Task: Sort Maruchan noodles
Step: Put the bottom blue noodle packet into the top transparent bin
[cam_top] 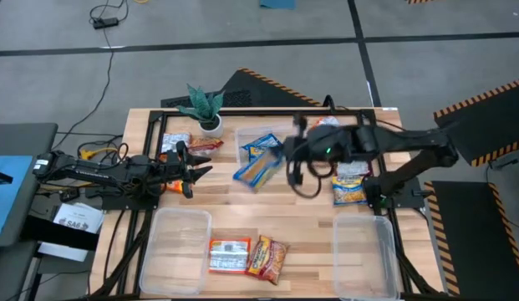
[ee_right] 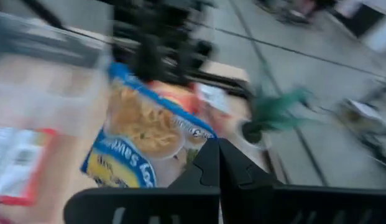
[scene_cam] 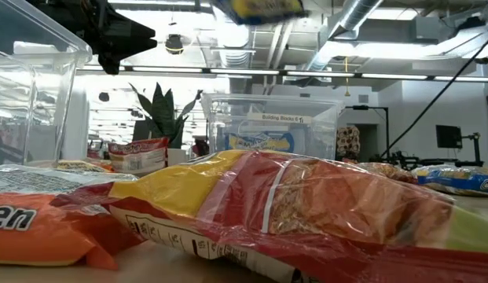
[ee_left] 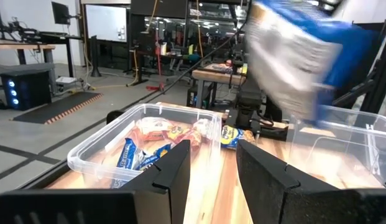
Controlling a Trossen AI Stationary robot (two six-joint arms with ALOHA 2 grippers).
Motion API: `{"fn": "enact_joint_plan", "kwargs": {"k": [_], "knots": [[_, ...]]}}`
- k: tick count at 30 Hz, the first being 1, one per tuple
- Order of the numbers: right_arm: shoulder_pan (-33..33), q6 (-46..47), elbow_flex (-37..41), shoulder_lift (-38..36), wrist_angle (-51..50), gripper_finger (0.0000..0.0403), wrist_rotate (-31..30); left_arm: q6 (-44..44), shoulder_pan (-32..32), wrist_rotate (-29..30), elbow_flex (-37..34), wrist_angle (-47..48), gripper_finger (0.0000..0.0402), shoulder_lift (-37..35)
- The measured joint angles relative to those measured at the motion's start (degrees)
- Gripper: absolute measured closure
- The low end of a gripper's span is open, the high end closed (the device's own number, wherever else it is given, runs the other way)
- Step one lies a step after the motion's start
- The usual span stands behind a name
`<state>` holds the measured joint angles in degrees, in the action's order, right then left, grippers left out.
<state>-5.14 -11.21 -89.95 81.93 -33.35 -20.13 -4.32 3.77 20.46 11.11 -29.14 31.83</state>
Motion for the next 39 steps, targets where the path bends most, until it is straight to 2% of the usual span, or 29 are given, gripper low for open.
{"fn": "enact_joint_plan", "kwargs": {"k": [4, 13, 24, 27, 39], "knots": [[5.03, 0.59, 0.0, -1.37, -2.76, 0.0396, -3.78, 0.0, 0.0, 0.03, 0.0, -0.05, 0.0283, 0.0], [13.26, 3.9, 0.07, 2.07, -7.52, 0.0396, -1.55, 0.0, 0.0, 0.18, 0.0, 0.1, 0.0283, 0.0], [14.52, 3.98, 0.04, 5.53, -11.53, 0.0391, -1.8, 0.15, 0.0, 0.42, 0.0, 0.25, 0.0283, 0.0], [14.82, 5.06, 0.02, 5.38, -13.18, 0.038, -4.25, 0.13, 0.0, 0.44, 0.0, 0.22, 0.0283, -0.02], [13.82, 9.55, 0.02, 4.9, -19.63, 0.0332, -3.88, 0.02, 0.0, 0.53, 0.0, 0.21, 0.0283, 0.0]]}}
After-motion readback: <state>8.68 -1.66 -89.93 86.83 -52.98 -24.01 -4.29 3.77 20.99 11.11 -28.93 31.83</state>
